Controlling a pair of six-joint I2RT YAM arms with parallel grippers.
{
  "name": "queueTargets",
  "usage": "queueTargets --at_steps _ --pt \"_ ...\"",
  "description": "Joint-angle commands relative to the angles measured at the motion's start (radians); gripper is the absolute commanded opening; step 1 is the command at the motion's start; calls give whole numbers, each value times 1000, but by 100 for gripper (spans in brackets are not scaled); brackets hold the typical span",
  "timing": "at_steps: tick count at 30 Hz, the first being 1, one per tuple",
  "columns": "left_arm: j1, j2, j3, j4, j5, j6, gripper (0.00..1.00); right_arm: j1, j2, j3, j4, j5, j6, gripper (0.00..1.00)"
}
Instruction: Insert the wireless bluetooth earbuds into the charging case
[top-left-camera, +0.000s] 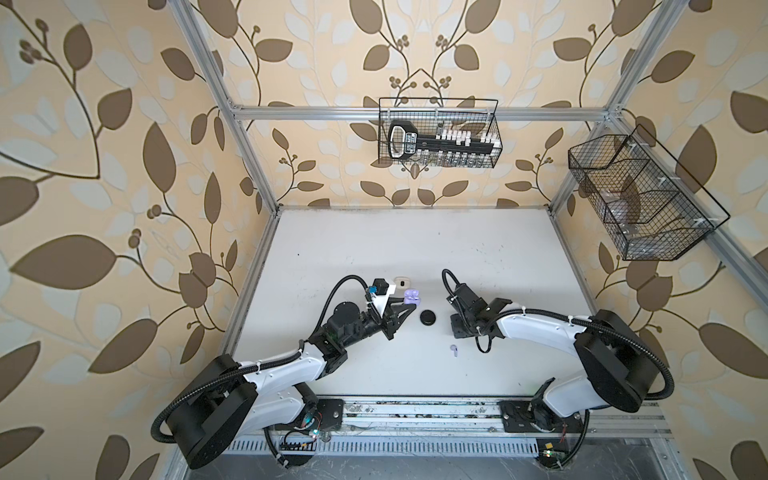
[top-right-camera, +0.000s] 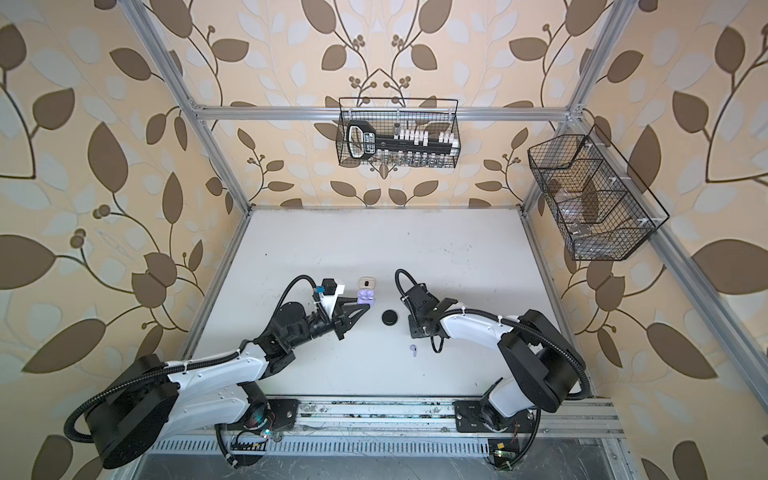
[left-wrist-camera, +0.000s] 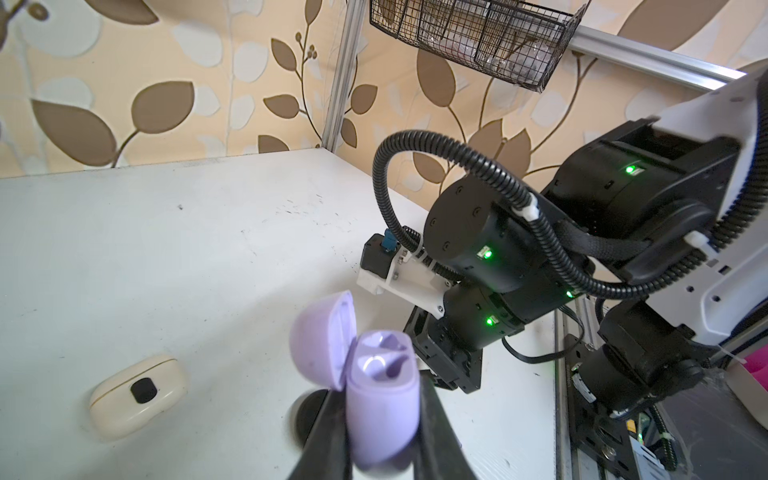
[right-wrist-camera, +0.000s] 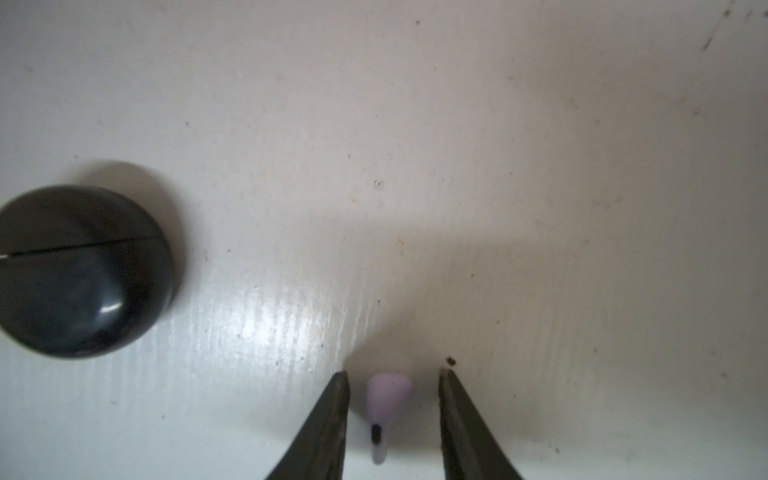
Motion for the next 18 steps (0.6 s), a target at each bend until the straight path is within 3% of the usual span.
queueTargets --at_steps 1,7,18 --pt "-2 -23 15 37 23 6 0 3 20 -16 -13 3 17 33" --pt "-2 -16 14 44 55 19 0 3 2 -30 -11 17 29 27" --pt "-3 30 24 62 112 43 0 0 3 -44 1 46 58 26"
